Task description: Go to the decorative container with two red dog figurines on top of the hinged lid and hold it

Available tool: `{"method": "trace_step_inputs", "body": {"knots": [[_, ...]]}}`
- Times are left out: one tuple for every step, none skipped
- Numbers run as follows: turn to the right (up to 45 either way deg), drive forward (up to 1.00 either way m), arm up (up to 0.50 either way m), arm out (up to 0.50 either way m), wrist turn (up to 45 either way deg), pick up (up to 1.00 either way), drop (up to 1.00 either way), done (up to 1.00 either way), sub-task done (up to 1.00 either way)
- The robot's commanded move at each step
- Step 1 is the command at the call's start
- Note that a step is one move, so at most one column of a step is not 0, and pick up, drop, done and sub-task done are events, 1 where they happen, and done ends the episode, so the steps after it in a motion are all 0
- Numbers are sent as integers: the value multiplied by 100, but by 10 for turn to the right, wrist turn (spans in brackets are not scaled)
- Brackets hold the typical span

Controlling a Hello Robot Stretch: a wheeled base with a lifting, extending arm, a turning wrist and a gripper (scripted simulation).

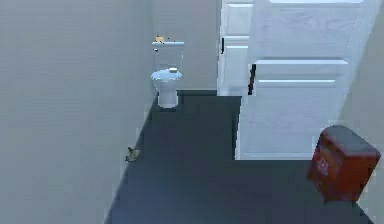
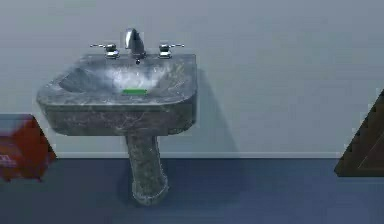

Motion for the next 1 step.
{"method": "trace_step_inputs", "body": {"knots": [[0, 100, 0, 0, 0, 0, 0, 0, 0]]}}
